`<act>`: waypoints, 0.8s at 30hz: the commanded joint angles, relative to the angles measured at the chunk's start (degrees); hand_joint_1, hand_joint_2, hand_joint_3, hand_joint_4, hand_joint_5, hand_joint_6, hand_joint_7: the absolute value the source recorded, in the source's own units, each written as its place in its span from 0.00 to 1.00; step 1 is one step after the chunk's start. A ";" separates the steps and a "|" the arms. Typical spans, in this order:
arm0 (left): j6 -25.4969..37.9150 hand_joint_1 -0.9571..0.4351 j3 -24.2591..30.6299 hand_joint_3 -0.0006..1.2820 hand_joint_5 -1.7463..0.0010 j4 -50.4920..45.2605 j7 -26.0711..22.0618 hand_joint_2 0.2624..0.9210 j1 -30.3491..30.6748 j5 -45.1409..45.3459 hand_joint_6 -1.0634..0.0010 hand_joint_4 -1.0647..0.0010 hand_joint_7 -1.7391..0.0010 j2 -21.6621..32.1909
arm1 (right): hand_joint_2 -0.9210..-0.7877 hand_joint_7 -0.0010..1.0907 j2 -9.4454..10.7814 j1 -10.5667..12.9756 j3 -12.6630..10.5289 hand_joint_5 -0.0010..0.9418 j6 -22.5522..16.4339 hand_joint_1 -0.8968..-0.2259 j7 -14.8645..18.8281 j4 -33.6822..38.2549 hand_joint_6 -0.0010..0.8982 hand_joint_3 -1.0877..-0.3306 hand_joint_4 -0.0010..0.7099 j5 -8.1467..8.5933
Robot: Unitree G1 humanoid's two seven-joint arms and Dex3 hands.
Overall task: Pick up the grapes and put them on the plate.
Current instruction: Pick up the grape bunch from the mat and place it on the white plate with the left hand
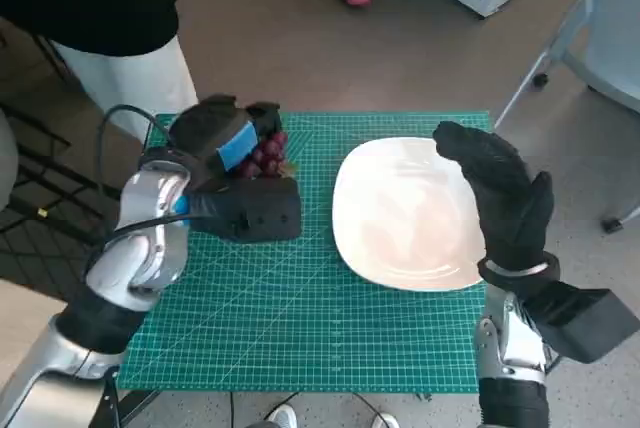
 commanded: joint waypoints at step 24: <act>0.59 0.69 -0.83 0.21 0.19 -2.21 -5.89 1.00 -4.36 2.52 0.60 0.59 0.20 -6.06 | 0.00 0.33 -0.44 1.78 -0.53 0.00 0.66 0.38 0.29 -0.98 0.00 0.42 0.46 0.31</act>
